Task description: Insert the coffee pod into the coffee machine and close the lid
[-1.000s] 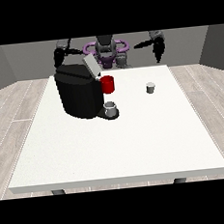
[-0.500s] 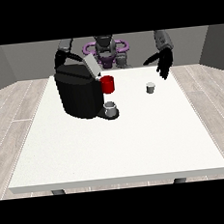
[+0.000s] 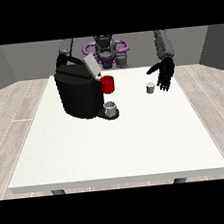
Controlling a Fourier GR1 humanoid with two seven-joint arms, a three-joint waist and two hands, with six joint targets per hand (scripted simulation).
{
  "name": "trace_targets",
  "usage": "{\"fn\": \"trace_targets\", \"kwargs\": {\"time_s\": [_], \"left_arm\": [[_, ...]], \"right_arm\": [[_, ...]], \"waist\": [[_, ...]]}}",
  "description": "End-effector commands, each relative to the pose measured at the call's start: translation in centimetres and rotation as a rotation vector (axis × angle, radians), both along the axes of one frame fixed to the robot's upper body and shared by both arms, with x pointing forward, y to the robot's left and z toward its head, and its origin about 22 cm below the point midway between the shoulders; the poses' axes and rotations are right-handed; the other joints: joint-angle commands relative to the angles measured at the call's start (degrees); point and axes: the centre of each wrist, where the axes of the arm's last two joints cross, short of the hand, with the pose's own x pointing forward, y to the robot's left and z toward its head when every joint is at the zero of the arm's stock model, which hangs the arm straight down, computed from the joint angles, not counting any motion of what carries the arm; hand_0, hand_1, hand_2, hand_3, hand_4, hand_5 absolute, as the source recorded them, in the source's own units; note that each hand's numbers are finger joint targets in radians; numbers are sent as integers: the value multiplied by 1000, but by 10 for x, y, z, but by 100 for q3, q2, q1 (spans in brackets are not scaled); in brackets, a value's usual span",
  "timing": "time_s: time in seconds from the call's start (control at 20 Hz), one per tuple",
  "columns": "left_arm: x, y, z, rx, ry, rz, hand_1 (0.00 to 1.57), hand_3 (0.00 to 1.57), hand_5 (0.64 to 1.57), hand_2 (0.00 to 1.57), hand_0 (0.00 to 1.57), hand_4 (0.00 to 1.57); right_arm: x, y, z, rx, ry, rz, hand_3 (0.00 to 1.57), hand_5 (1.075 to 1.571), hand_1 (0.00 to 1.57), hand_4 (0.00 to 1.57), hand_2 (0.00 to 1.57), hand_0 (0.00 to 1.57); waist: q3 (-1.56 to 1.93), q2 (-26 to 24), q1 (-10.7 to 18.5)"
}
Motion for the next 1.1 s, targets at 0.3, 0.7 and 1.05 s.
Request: {"fn": "trace_targets", "kwargs": {"time_s": [0.3,0.7,1.05], "left_arm": [[28,-35,-5,172,-147,-30,839,756,1571,918,839,298],[34,-32,-8,376,-116,-111,757,811,1571,950,757,339],[39,-47,-24,487,25,-127,789,845,1571,960,789,392]], "right_arm": [[16,3,-16,24,33,-1,0,1571,0,0,0,0],[28,12,-16,26,45,36,0,1571,0,0,0,0],[31,-2,-25,42,105,47,0,1571,0,0,0,0]], "waist": [[2,192,131],[2,282,210],[3,0,48]]}}
